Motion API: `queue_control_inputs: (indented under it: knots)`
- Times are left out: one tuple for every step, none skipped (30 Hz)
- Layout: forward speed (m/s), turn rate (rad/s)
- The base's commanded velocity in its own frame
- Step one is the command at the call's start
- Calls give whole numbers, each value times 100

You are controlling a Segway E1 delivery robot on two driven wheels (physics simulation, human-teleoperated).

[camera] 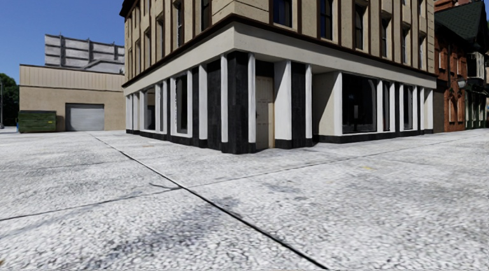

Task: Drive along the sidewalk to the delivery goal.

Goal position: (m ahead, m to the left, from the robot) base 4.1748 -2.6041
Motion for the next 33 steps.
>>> queue_control_inputs:
  knots:
    - [153, -45]
    - [153, -45]
    - [153, -45]
    - [153, -45]
    - [153, -45]
    - [153, -45]
    - [153, -45]
    - [153, -45]
    - [153, -45]
    - [153, -45]
    - [153, -45]
    - [153, -45]
    - [153, -45]
    - [153, -45]
    - [153, -45]
    - [153, -46]
    - [153, -46]
    - [153, -46]
    - [153, -46]
    - [153, -46]
    - [153, -46]
    - [153, -46]
    - [152, -46]
    - [152, -46]
    - [150, -46]
    - [148, -46]
    - [147, -46]
    - [147, -46]
    - [146, -46]
    - [146, -46]
    - [146, -46]
    - [146, -46]
    - [146, -46]
